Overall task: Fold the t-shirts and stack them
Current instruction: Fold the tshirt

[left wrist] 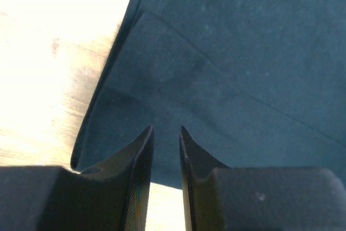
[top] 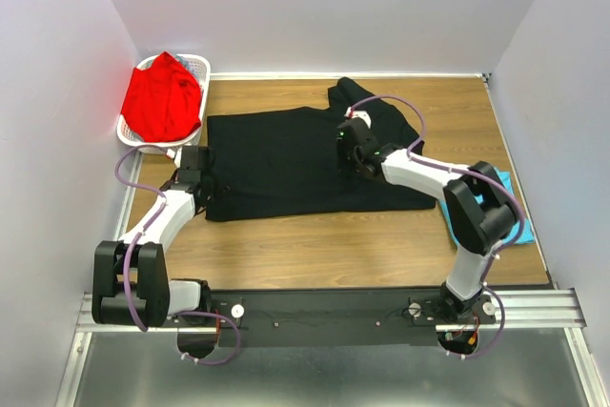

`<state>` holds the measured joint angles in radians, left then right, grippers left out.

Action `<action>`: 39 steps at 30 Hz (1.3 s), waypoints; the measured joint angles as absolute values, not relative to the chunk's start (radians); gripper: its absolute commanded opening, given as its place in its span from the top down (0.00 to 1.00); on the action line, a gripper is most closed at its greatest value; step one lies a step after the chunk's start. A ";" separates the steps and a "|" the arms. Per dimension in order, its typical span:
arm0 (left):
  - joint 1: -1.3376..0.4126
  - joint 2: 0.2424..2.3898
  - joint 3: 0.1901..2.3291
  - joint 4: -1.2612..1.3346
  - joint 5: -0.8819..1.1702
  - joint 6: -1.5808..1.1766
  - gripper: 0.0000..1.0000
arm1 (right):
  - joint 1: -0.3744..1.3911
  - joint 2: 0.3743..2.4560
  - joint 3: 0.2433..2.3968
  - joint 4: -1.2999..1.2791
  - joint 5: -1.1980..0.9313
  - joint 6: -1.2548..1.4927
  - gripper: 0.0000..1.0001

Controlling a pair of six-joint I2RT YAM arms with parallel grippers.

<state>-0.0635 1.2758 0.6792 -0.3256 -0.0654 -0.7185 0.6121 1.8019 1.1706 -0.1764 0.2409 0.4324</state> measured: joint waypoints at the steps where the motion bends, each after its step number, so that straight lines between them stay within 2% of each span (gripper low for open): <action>1: -0.064 1.277 0.674 -0.324 -0.065 -0.719 0.67 | 0.617 1.819 1.179 -0.189 0.251 0.438 0.55; 19: -0.066 1.296 0.643 -0.320 -0.063 -0.734 0.67 | 0.648 1.924 1.254 -0.309 0.386 0.481 0.62; 26: -0.066 1.300 0.638 -0.328 -0.068 -0.757 0.67 | 0.648 1.924 1.254 -0.321 0.413 0.483 0.84; 30: -0.066 1.317 0.638 -0.339 -0.072 -0.771 0.67 | 0.648 1.924 1.254 -0.328 0.423 0.488 0.93; 39: -0.066 1.325 0.637 -0.355 -0.098 -0.789 0.67 | 0.648 1.897 1.254 -0.344 0.467 0.497 0.94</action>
